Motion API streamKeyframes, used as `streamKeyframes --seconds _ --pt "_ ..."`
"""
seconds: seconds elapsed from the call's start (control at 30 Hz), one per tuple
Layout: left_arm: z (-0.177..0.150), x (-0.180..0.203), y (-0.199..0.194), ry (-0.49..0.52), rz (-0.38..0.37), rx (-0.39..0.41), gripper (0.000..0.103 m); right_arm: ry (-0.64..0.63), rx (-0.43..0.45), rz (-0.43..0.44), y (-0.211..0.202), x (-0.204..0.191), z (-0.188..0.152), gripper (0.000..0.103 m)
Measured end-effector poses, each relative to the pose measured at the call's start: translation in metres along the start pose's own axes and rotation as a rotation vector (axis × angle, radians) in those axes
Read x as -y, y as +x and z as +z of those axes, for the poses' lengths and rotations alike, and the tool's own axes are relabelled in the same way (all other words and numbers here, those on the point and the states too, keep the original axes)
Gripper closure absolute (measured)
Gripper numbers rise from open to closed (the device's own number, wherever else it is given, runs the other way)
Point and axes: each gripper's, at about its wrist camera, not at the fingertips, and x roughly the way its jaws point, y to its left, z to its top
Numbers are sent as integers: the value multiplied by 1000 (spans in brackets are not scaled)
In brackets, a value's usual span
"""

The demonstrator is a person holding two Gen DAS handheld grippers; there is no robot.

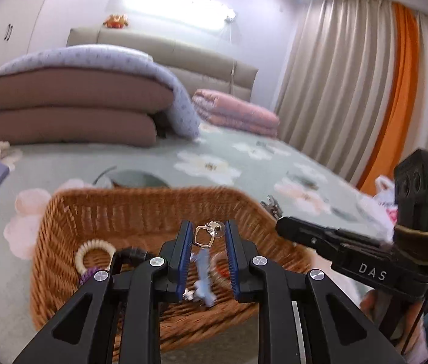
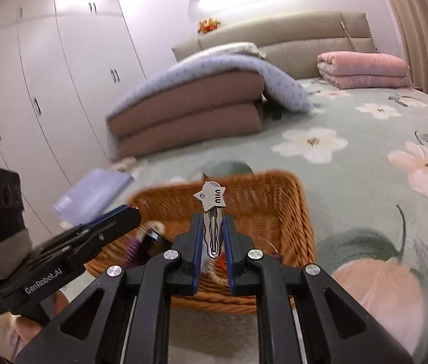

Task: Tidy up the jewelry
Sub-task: 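Lower the earring and star clip into the wicker basket and open both grippers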

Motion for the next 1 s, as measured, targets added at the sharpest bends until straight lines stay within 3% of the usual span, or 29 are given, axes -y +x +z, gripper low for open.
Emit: streamKeyframes --seconds 0.2,0.37,0.4,0.47,0.5,0.67,0.9,1.0 --pt "-4 4 13 2 -15 -17 81 12 -15 -17 8 4 -1 88" --pt "-7 10 15 28 21 -5 77 20 0 -21 10 5 -2 87" --pt "-7 13 15 33 20 -1 71 9 11 -23 9 3 -2 85" --pt "-7 17 10 44 20 15 38 -9 16 -43 6 -1 -3 75" --pt "-8 19 6 55 37 40 34 -27 28 -61 4 -4 -5 68" --pt "-11 28 -11 93 105 75 33 -40 87 -93 -18 -10 -9 67" --pt "-20 52 -81 96 154 130 33 -33 198 -94 -97 -28 -21 66" --pt "-39 63 -106 121 224 91 33 -61 184 -100 -123 -42 -35 66"
